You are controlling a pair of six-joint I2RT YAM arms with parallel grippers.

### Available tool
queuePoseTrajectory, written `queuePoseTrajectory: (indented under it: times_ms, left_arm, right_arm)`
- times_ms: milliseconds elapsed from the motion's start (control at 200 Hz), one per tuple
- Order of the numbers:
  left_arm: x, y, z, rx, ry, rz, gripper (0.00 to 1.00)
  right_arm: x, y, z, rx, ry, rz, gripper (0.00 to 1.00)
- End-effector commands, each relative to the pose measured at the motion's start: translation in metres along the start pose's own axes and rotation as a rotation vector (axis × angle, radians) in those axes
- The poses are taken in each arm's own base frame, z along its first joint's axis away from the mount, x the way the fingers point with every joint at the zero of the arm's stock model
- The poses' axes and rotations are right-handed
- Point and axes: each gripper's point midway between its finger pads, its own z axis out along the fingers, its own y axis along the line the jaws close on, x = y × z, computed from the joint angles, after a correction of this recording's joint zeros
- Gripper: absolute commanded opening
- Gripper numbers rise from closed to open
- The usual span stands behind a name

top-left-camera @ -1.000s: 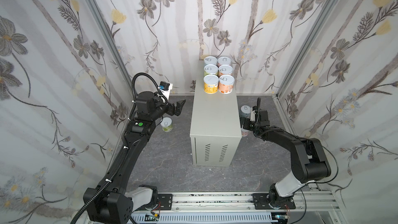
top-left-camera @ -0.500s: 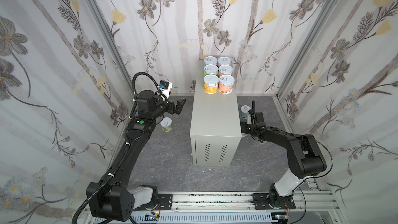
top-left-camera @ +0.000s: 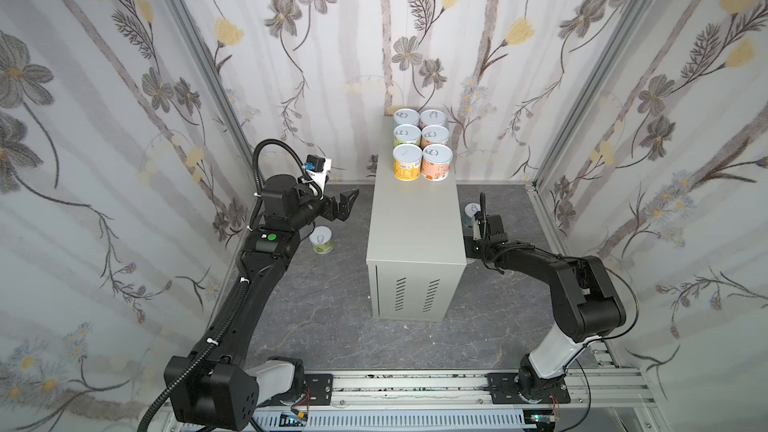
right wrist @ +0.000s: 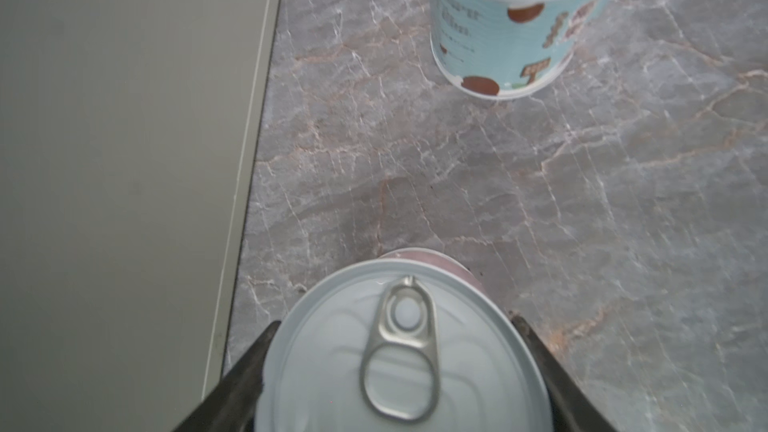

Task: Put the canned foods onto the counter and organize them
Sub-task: 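Lift the pink can up toward the cabinet top with the right gripper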

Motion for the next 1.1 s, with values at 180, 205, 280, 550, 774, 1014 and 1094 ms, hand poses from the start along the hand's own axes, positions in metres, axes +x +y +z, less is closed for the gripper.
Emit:
queuePoseTrajectory:
  times_ms: [180, 205, 280, 550, 774, 1014, 1094]
  left_arm:
    - [-0.01, 0.004, -0.006, -0.032, -0.029, 0.035, 1.0]
    - [-0.011, 0.004, -0.006, -0.032, -0.033, 0.036, 1.0]
    - [-0.013, 0.003, -0.007, -0.031, -0.04, 0.038, 1.0]
    - [-0.018, 0.002, -0.009, -0.025, -0.053, 0.042, 1.0]
    - [-0.018, -0.005, -0.013, 0.003, -0.058, 0.025, 1.0]
    - [-0.018, -0.009, -0.018, 0.01, -0.062, 0.026, 1.0]
    - [-0.017, -0.01, -0.02, 0.012, -0.063, 0.027, 1.0]
  right_arm:
    - [-0.029, -0.002, -0.069, 0.046, -0.041, -0.051, 0.54]
    - [-0.034, -0.001, -0.078, 0.045, -0.049, -0.059, 0.54]
    - [-0.051, 0.003, -0.106, 0.043, -0.086, -0.08, 0.53]
    - [-0.107, 0.028, -0.212, -0.017, -0.227, -0.163, 0.53]
    - [-0.14, 0.052, -0.284, -0.073, -0.347, -0.186, 0.52]
    - [-0.155, 0.095, -0.33, -0.16, -0.413, -0.262, 0.53]
    - [-0.157, 0.11, -0.339, -0.196, -0.419, -0.282, 0.53]
